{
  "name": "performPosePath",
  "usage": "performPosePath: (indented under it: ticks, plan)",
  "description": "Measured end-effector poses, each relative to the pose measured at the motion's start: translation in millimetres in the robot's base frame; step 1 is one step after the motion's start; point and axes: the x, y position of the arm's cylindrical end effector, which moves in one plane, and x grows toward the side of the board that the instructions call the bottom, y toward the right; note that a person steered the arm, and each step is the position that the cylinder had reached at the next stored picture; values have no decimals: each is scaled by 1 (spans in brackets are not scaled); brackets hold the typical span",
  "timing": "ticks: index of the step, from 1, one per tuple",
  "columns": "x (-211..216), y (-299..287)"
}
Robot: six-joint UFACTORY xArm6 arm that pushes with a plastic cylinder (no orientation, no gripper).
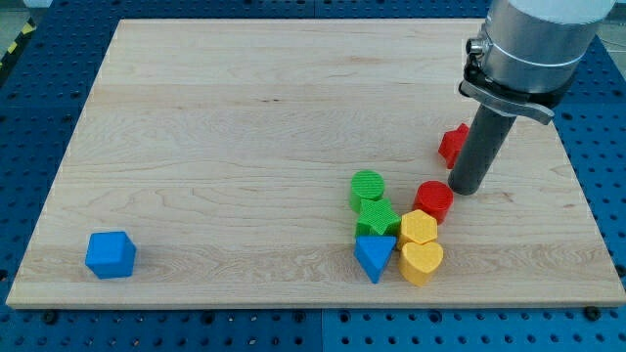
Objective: Move the red star close to the group of blocks
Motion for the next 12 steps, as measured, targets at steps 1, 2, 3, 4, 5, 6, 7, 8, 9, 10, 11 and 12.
performPosePath:
  ticks: [1,2,3,4,5,6,7,8,9,10,11,12]
  plan:
    - [0,5]
    - [0,16]
    - [15,16]
    - [27,6]
    - [27,-4]
    - [27,-5]
    - [27,-12]
    - [27,-21]
    - [27,-21]
    - [27,1]
    - [27,27]
    - [27,40]
